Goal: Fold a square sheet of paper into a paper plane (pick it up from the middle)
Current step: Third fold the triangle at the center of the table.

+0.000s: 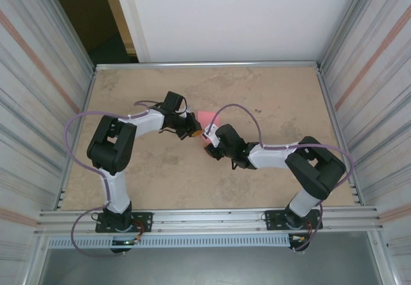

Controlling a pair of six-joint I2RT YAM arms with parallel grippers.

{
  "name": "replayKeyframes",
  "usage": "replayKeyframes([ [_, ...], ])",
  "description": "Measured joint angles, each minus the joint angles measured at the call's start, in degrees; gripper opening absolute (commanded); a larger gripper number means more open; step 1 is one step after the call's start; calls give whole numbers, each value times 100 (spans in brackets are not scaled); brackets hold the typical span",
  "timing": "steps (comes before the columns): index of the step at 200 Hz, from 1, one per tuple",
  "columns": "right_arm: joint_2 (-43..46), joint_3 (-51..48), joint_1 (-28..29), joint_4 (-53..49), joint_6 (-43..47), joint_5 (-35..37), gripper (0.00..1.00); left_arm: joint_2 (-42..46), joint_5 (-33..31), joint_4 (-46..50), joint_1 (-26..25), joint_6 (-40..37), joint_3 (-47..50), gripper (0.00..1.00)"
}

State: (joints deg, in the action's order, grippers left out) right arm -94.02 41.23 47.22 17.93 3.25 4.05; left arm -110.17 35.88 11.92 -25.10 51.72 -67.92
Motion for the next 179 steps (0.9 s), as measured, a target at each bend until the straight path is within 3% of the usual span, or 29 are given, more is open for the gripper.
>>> replayKeyframes([
  [39, 0, 17, 0, -61, -20, -219, 18, 0, 2, 0, 0, 0, 0, 4],
  [108, 0, 66, -39, -358, -22, -743, 9, 269, -162, 332, 262, -225, 103, 31],
  [148, 20, 164, -105, -741, -125, -1344, 9, 1012, -262, 426, 833, -444, 216, 32],
  [179, 20, 205, -125, -927, -264, -1738, 8, 988, -249, 411, 608, -616, 70, 28],
])
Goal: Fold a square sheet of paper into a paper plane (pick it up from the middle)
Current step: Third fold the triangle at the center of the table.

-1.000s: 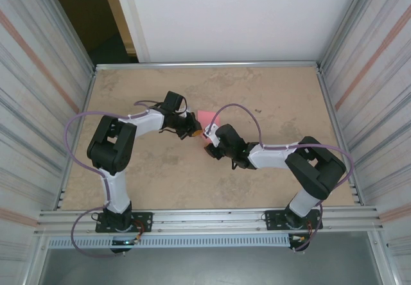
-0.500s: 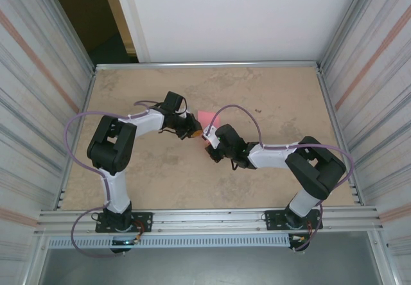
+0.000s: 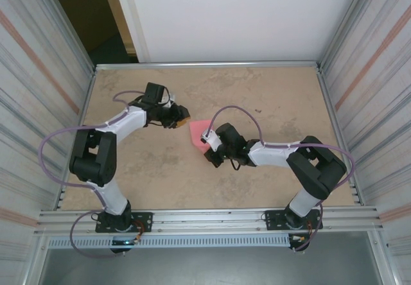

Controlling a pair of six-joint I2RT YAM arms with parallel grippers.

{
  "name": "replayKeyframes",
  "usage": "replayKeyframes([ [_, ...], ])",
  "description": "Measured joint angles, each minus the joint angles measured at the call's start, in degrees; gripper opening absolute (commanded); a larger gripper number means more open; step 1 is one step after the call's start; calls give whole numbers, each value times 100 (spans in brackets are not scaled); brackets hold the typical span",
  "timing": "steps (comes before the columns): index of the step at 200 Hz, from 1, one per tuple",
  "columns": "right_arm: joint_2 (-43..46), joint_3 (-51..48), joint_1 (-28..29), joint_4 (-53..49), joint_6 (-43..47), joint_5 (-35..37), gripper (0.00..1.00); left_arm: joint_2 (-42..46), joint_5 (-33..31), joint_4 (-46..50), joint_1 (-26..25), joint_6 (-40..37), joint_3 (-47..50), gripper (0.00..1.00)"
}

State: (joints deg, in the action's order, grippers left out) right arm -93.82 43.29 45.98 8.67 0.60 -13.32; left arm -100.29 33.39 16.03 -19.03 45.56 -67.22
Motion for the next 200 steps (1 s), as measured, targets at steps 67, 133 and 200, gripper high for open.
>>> replayKeyframes([
  [67, -24, 0, -96, -79, -387, -483, 7, -1266, -61, 197, -387, -409, -640, 17],
  [133, -79, 0, -125, -87, -555, -616, 7, -1764, -343, 645, -474, -804, -922, 13],
  [200, -302, 238, -490, -214, -885, -817, 7, -1934, -391, 955, -511, -1108, -1233, 11],
])
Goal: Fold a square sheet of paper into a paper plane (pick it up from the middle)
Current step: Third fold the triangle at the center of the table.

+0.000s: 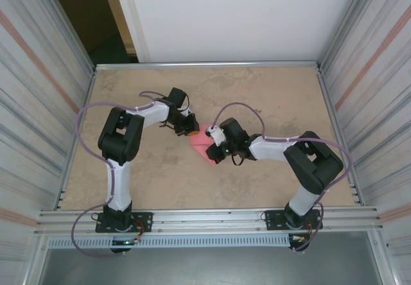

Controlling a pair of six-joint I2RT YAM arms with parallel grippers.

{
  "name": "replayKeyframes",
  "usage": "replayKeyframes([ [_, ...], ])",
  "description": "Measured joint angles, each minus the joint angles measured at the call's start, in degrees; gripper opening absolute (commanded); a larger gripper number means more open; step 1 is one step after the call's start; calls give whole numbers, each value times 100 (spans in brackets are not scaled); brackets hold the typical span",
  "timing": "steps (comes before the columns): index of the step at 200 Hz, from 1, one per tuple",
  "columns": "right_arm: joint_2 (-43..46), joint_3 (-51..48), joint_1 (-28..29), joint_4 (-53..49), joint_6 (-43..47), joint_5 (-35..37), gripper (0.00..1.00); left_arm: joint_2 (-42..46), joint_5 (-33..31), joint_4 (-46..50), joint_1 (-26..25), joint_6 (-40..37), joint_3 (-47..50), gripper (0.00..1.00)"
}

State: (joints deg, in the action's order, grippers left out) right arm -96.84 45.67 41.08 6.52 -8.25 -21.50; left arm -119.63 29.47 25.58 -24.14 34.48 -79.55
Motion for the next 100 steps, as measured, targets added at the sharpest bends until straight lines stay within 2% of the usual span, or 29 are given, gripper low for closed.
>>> replayKeyframes([
  [100, -328, 365, -28, -404, -337, 181, 6, -79, 61, 42, -28, -179, -98, 11],
])
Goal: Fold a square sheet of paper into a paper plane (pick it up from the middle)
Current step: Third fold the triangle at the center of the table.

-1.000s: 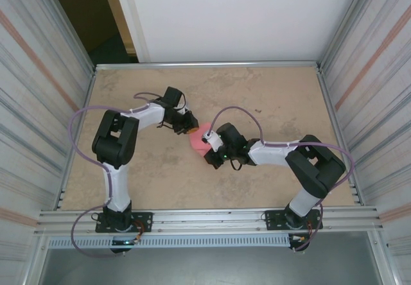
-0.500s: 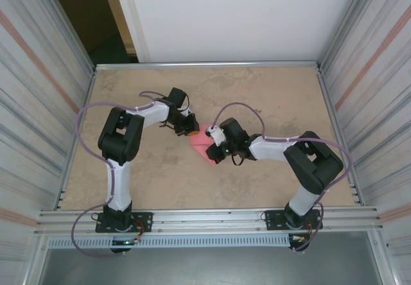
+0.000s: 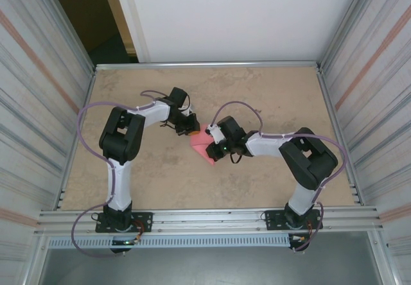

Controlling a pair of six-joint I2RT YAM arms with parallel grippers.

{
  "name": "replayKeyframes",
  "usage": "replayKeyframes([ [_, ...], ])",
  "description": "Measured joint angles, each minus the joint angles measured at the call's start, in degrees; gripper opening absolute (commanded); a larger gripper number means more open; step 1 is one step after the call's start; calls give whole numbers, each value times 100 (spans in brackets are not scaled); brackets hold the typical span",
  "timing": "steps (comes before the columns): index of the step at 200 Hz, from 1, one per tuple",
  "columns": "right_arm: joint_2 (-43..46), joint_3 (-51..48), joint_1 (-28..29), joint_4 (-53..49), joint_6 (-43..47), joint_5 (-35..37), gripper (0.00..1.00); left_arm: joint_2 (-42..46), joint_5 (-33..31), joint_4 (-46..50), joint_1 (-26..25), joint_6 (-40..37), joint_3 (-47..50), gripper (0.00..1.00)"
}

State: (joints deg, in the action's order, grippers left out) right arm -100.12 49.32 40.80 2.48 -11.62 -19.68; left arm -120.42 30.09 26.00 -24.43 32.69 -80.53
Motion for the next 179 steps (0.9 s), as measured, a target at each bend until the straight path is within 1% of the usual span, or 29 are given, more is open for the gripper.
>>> replayKeyframes([
  [179, -109, 85, 0, -256, -114, 190, 6, -44, 35, 2, -9, -57, -37, 10],
])
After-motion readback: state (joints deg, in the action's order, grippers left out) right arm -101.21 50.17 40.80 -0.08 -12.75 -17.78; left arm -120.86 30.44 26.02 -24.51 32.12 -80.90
